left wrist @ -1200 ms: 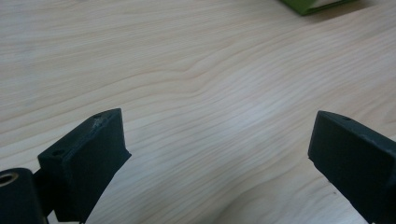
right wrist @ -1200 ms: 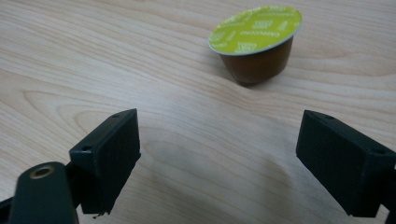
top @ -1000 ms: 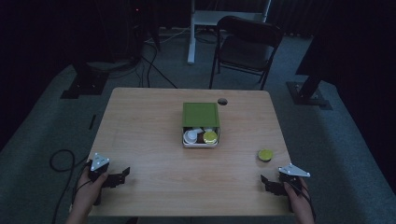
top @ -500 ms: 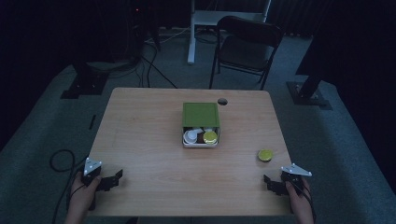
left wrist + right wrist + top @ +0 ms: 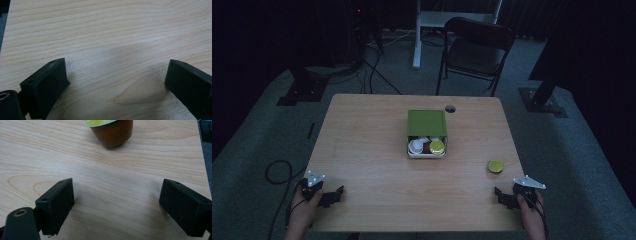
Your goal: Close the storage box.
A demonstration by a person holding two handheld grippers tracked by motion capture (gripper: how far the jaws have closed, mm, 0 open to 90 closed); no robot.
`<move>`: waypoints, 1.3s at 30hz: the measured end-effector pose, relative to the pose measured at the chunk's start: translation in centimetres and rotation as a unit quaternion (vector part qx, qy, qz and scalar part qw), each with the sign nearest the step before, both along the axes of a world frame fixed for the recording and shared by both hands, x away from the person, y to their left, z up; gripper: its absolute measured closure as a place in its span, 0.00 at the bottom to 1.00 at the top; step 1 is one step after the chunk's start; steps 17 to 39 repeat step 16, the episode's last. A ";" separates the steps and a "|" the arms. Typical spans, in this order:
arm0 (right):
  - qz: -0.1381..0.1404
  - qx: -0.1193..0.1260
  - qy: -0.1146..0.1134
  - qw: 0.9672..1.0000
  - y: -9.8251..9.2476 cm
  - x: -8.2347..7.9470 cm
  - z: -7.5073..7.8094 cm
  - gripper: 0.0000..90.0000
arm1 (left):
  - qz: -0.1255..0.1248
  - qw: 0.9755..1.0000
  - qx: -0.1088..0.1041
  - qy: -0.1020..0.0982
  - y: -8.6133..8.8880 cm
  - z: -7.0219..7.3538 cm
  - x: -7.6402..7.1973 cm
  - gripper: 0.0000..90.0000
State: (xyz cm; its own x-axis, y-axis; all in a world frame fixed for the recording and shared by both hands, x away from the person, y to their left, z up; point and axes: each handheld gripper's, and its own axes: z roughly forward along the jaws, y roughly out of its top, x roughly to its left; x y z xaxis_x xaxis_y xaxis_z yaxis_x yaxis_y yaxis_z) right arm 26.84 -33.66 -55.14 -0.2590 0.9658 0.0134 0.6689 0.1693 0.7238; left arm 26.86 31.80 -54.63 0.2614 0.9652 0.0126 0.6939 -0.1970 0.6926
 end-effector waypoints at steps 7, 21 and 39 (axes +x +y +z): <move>0.000 0.000 0.000 1.000 0.0 0.0 0.0 0.13 | 0.008 1.000 0.000 0.003 -0.1 0.0 0.1 0.02; -0.002 0.000 0.000 1.000 0.0 0.0 0.0 0.13 | 0.021 1.000 0.001 0.003 -0.4 0.0 0.1 0.02; -0.002 0.000 0.000 1.000 0.0 0.0 0.0 0.13 | 0.021 1.000 0.001 0.003 -0.4 0.0 0.1 0.02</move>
